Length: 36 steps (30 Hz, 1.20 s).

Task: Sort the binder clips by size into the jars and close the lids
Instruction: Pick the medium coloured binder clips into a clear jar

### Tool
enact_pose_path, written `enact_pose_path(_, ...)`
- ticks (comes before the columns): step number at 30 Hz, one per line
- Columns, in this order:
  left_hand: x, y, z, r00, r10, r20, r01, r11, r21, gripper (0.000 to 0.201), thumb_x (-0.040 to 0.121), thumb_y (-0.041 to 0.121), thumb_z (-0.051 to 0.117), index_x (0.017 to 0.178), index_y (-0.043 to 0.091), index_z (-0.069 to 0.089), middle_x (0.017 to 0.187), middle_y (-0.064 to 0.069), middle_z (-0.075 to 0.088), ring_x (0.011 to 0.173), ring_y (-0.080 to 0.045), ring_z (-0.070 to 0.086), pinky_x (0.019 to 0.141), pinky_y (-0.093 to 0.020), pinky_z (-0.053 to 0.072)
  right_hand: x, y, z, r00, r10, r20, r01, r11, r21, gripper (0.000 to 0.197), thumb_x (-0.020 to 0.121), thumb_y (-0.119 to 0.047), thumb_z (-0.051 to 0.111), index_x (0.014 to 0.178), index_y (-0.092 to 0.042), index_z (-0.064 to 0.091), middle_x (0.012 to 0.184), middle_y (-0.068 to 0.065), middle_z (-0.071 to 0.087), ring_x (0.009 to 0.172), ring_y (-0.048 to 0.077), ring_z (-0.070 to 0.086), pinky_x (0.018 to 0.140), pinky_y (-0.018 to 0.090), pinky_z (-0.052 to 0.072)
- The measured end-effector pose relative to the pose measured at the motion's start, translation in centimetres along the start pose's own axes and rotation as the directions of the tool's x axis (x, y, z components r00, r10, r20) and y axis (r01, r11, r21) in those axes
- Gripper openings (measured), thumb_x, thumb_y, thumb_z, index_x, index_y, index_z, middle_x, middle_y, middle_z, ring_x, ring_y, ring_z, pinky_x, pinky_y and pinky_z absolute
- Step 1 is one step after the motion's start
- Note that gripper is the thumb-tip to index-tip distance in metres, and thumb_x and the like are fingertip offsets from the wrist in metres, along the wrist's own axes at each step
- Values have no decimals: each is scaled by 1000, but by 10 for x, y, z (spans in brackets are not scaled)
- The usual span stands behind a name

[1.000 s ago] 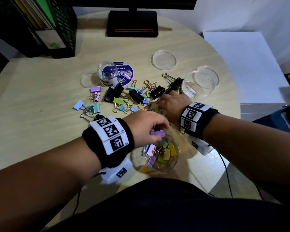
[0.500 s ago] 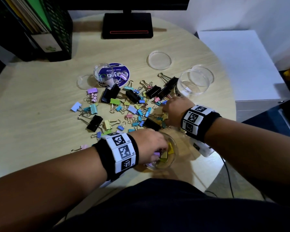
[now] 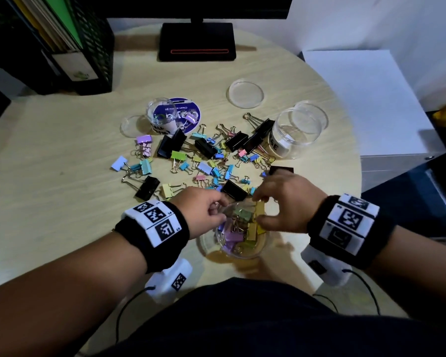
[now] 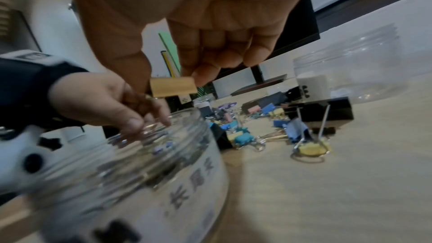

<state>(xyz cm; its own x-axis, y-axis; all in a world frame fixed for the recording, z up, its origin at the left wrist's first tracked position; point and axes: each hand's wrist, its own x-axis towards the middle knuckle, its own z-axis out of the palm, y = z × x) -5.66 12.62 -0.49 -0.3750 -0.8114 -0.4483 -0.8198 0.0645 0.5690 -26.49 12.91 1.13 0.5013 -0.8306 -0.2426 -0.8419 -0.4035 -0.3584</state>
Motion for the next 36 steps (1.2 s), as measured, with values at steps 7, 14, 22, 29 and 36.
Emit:
enact_pose_path(7,3,-6,3,998,-37,-57,34,998,-52,11,80,24,69,90,28,66,62,3,62,52,-10,48,61,-32,52,3,-23,15,978,-68,198,111,971,-214,47,75,-50,57,111,-21,62,101,2,60,95,23,48,86,36,44)
enact_pose_path(14,5,-16,-15,986,-121,-113,107,987,-117,20,77,40,72,92,28,68,83,9,68,64,-13,63,70,-35,57,13,-29,15,976,-86,200,128,969,-210,54,80,-58,46,117,-21,59,104,3,59,99,24,46,85,36,40)
enact_pose_path(22,17,-58,-63,945,-188,-269,262,926,273,33,79,32,70,111,28,62,105,8,62,90,-12,55,80,-26,45,26,-20,2,1000,-19,-1,19,992,-126,22,84,-38,57,93,-20,66,94,2,63,91,23,52,82,34,44)
enact_pose_path(29,30,-68,-56,968,-226,-105,238,705,668,47,79,43,63,124,37,52,126,7,51,119,-22,43,95,-39,41,63,4,-15,981,184,69,-169,969,-181,20,85,-36,56,101,-26,64,106,-2,63,100,19,55,88,38,49)
enact_pose_path(36,31,-55,-60,974,-202,-99,220,766,604,47,77,45,62,122,35,53,126,7,54,117,-21,45,96,-38,40,66,23,-1,936,307,175,-277,945,-174,24,85,-28,56,108,-27,64,105,-2,66,96,19,60,82,32,52)
